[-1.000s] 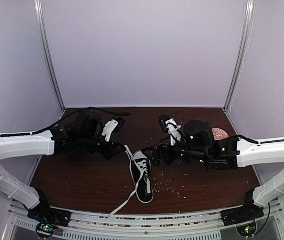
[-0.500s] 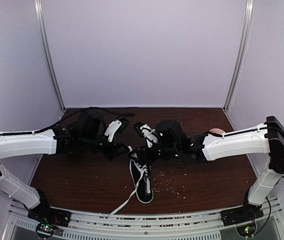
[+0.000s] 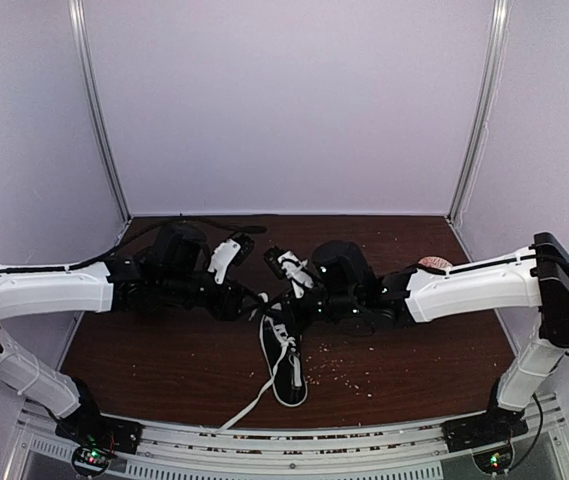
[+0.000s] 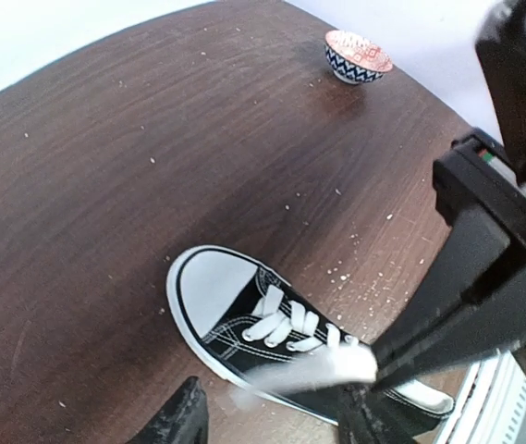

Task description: Tie the shoes

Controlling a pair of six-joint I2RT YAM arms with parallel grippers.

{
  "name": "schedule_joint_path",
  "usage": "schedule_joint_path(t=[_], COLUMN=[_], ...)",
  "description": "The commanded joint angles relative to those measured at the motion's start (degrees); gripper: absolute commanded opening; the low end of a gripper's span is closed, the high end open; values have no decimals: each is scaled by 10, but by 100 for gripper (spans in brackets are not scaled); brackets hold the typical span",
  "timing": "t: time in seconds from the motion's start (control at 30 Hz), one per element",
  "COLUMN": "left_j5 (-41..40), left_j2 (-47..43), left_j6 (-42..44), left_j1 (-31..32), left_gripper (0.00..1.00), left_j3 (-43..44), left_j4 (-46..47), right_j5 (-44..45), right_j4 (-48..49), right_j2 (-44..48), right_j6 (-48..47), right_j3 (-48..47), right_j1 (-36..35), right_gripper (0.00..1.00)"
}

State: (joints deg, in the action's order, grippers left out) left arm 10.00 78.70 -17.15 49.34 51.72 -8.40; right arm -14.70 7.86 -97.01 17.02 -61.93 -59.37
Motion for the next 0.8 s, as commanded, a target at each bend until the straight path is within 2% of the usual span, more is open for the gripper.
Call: schedule_joint_path(t=[0.0,0.23,0.37,0.47,0.63,0.67,0.77], left_j5=[-10,-17,-15,-25,-50,-53,-54], left_j2=[0,80,136,158,162,162,161], left_j6=[-55,-144,-158,-161,-159,-160,-164], left_j1=[45,130,146,148,148,148,148], left_gripper=[52,53,53,50,35,25,7], left_j3=[-59,-86,-73,-63,-59,-59,-62], left_j4=[81,185,207,197,174,174,173], right_j5=[73,105,106,108,113,115,130], right_j4=[19,21,22,24,28,28,26], right_j2=[41,58,61,68,81,84,93], right_j6=[24,49,55,57,57,57,63], right_j3=[34,63,70,76,88,89,97], right_j1=[5,5,6,6,6,6,7], right_gripper=[0,0,0,0,0,0,0])
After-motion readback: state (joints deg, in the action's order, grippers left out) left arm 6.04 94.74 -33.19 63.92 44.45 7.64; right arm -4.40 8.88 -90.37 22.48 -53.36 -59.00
